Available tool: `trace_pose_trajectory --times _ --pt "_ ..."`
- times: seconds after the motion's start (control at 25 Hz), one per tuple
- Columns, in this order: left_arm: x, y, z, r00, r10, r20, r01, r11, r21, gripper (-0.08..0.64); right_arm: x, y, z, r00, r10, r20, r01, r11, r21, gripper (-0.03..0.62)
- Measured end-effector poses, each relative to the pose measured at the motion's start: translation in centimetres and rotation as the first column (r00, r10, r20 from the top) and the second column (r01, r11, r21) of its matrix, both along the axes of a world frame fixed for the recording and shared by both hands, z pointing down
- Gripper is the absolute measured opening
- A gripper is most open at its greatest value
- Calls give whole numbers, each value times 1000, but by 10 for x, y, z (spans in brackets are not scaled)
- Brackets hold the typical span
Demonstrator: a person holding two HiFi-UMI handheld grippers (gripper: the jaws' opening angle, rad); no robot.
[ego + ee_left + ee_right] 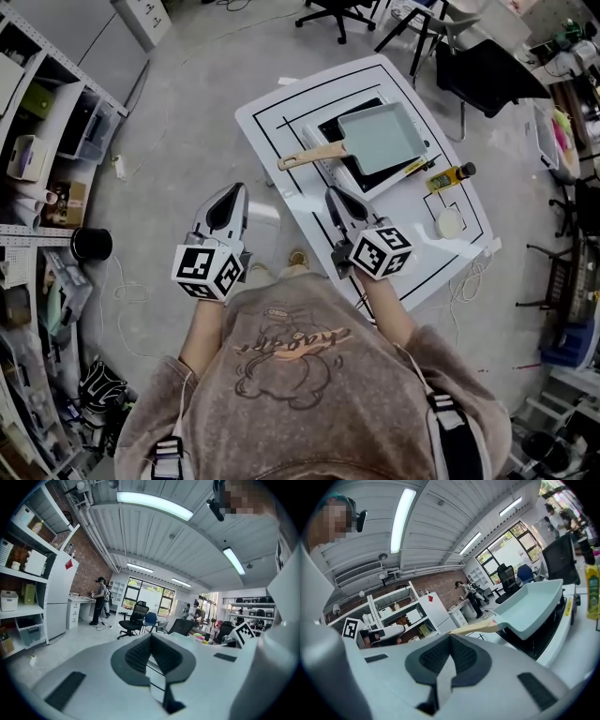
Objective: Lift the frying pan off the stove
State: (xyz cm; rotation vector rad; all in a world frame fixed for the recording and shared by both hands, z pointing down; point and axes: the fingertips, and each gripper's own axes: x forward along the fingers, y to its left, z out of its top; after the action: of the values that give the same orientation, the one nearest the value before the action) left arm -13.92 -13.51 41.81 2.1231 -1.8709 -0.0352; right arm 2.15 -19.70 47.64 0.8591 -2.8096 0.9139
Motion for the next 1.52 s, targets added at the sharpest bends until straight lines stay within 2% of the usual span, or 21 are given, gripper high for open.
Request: trace_pose_trajectory --times 0.24,0.6,0.92,1.2,1.32,1.52 --pt "-9 -24 -1 997 75 4 -75 997 10 6 -2 -13 2 997 73 -28 -73 997 12 -3" --pt "-14 -47 1 979 204 2 -204 979 9 6 2 -20 -6 980 197 -36 -195 980 35 -3" --pt "-8 -59 2 962 274 -2 -274 961 19 6 -3 -21 -11 973 230 -27 -229 973 41 -3" --pt "-8 -66 3 954 299 -5 -299 954 18 6 -14 -21 -9 983 185 -22 -185 983 13 109" --pt "-6 -68 3 951 309 -11 -309 951 20 6 -21 -20 -7 988 156 2 -156 987 -25 230" --pt "-3 -69 2 946 323 -13 -322 946 23 6 -30 -18 -5 990 129 61 -123 987 -99 374"
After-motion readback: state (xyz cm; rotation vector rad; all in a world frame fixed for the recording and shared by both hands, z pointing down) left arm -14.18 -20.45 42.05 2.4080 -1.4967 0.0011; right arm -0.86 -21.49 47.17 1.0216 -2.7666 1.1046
